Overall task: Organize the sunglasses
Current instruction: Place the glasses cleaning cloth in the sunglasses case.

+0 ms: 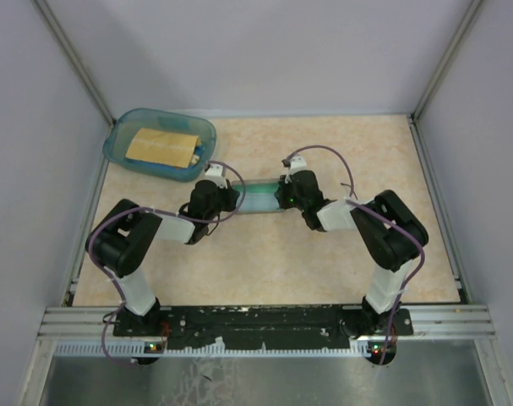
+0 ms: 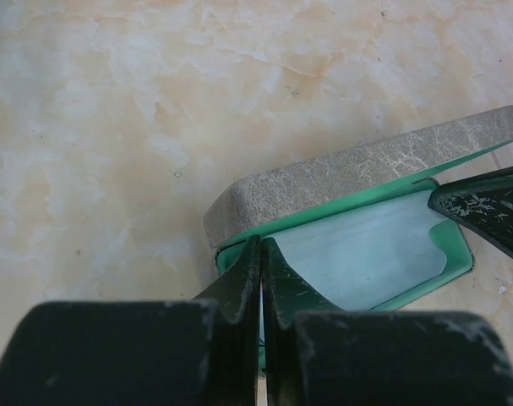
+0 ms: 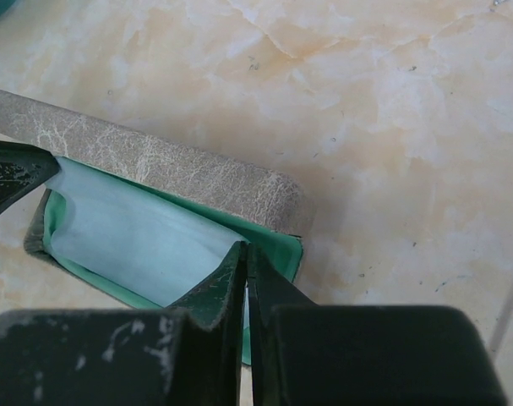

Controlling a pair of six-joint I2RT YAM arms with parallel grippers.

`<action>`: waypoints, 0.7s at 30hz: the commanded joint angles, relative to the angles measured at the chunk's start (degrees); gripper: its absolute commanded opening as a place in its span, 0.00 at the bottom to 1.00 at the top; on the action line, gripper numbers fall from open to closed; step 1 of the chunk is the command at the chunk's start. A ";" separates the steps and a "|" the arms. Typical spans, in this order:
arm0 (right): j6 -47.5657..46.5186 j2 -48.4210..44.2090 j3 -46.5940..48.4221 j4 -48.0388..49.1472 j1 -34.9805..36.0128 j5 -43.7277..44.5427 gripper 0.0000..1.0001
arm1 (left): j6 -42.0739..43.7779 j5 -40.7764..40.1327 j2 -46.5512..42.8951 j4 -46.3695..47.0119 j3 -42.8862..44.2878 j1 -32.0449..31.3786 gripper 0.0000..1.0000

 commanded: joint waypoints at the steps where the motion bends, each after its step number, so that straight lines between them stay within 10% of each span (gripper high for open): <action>1: 0.24 0.43 3.16 1.26 -0.59 -0.16 0.03 | -0.18 0.63 0.40 1.22 1.13 0.38 0.04; 21: 0.41 0.13 3.33 1.19 -0.59 -0.11 0.12 | -0.68 0.25 -0.15 1.16 0.50 0.59 0.21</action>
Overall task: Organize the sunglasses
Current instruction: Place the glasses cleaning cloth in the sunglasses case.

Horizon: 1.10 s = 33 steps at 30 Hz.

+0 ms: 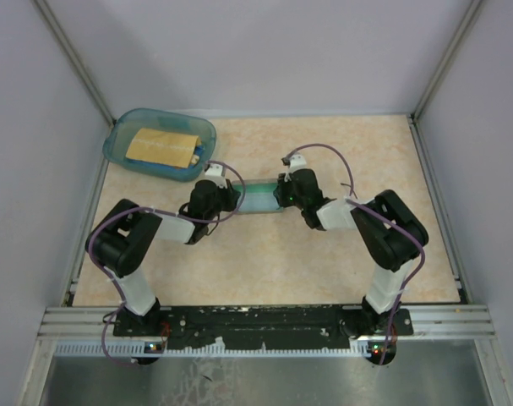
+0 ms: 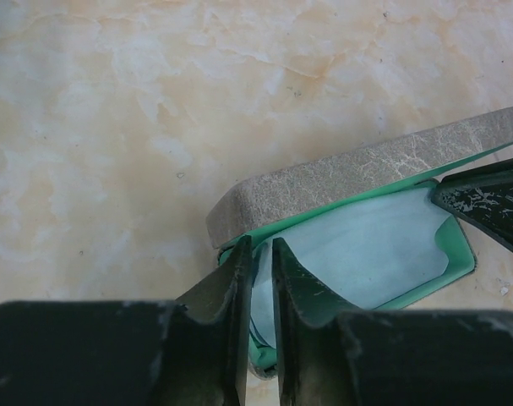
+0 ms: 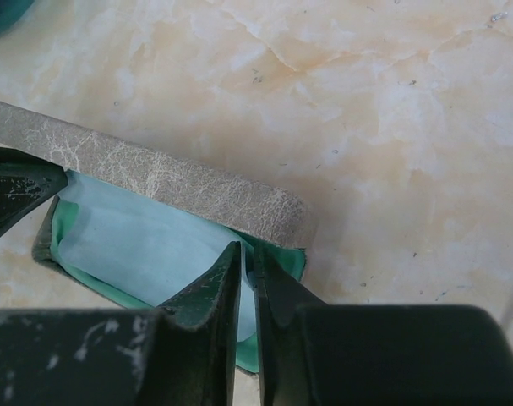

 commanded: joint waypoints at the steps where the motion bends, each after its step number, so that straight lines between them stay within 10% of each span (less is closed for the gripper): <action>1: 0.42 0.14 2.25 1.97 -0.67 -0.11 0.13 | -0.48 0.02 -0.27 1.13 0.42 0.50 0.22; 33: -0.32 -7.72 -1.02 0.02 -0.66 0.84 0.34 | -1.51 -3.98 -10.87 -2.80 -5.51 0.59 0.54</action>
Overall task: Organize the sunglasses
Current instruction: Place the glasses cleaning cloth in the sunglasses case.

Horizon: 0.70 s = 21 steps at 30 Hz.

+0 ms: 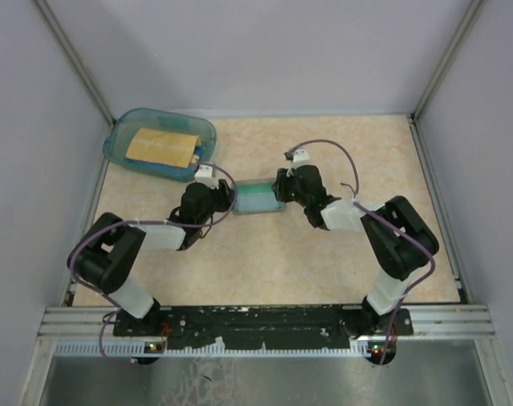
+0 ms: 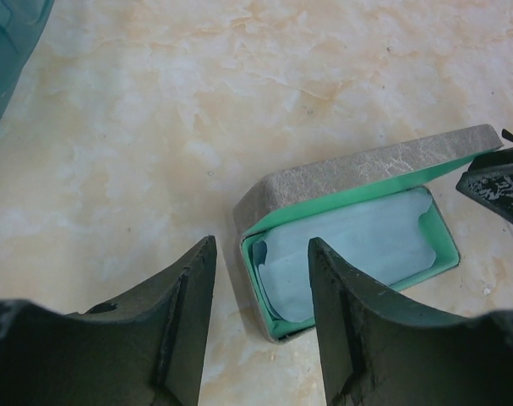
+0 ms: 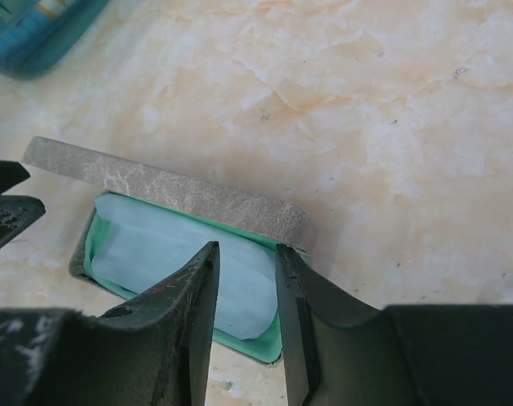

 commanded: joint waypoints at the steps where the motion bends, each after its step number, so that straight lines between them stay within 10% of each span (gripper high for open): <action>1: -0.08 -3.22 -1.23 1.31 -0.68 -0.53 0.34 | -0.96 -0.19 -3.18 -1.03 -1.97 0.29 0.54; 14: 1.48 -13.41 -6.84 -3.76 -0.50 1.58 0.41 | -1.86 0.73 -13.00 -7.22 -7.08 0.31 0.56; 21: 5.40 -25.14 -7.60 -21.39 -0.50 12.10 0.67 | -4.28 1.50 -23.01 -15.06 -10.18 0.18 0.85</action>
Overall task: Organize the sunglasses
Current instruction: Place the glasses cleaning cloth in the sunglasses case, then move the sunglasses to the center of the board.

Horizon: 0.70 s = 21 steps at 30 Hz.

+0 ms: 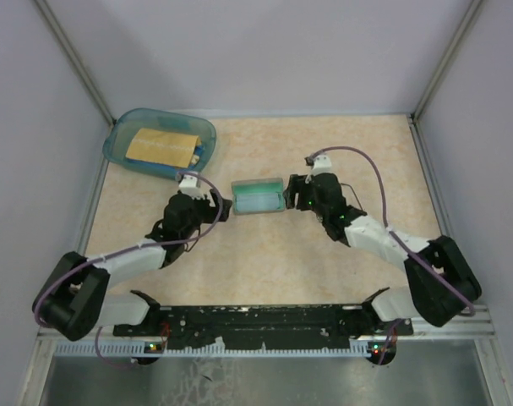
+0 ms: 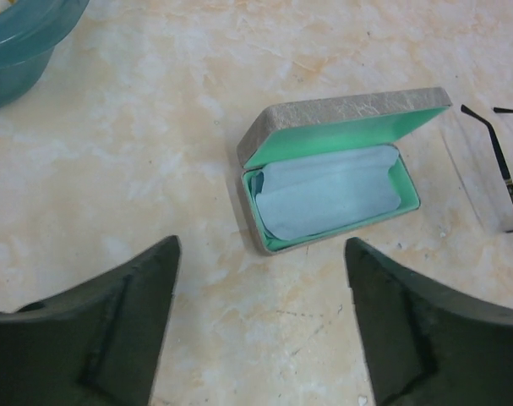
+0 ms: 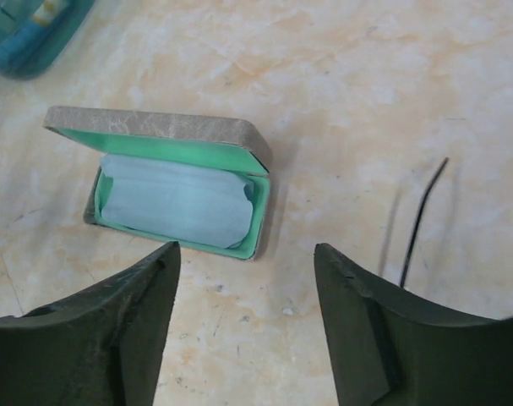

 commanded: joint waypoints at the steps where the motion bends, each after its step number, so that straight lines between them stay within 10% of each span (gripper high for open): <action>1: 3.18 -7.73 1.14 -13.75 -0.50 9.16 0.70 | -2.51 1.14 -6.72 -5.85 -2.31 0.19 0.94; 21: 2.33 -9.24 7.00 -31.43 -0.50 15.88 0.74 | -5.38 5.98 -18.31 -10.68 -6.76 -1.28 0.99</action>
